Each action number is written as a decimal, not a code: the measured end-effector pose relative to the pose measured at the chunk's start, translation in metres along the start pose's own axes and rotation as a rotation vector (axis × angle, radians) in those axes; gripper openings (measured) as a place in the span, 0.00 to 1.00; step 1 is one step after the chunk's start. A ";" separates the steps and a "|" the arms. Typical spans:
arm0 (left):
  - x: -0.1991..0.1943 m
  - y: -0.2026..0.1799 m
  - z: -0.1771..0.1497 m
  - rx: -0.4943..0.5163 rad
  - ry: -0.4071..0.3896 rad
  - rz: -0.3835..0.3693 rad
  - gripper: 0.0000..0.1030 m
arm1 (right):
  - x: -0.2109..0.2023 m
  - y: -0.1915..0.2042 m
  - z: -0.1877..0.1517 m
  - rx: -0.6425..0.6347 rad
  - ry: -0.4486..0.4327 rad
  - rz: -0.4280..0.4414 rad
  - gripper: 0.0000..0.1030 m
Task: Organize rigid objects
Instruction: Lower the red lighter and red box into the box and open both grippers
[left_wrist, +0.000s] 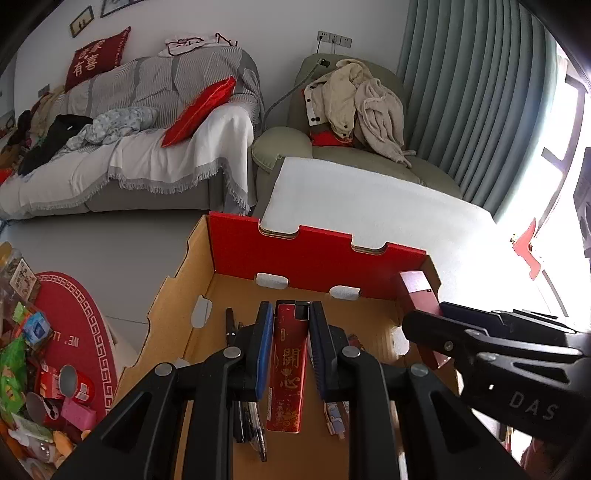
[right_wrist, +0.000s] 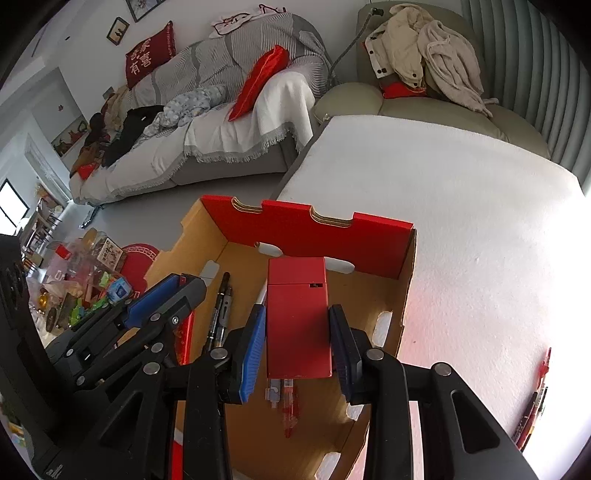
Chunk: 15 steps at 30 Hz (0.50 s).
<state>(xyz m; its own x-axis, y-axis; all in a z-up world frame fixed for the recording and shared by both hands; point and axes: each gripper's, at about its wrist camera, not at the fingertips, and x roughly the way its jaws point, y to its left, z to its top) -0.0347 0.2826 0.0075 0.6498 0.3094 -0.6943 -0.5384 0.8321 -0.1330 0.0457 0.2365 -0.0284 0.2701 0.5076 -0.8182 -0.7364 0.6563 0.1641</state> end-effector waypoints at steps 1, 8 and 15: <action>0.002 0.000 0.000 0.001 0.006 0.000 0.21 | 0.003 -0.001 0.000 0.001 0.005 -0.002 0.35; 0.024 0.003 0.003 -0.026 0.093 -0.037 0.21 | 0.022 -0.007 0.000 0.013 0.042 -0.017 0.35; 0.053 0.001 0.000 -0.017 0.241 -0.044 0.22 | 0.043 -0.014 -0.001 0.011 0.090 -0.053 0.35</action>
<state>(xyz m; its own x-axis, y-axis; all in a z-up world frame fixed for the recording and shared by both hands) -0.0008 0.3001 -0.0291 0.5268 0.1526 -0.8362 -0.5228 0.8338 -0.1773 0.0669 0.2485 -0.0661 0.2509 0.4199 -0.8722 -0.7153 0.6875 0.1252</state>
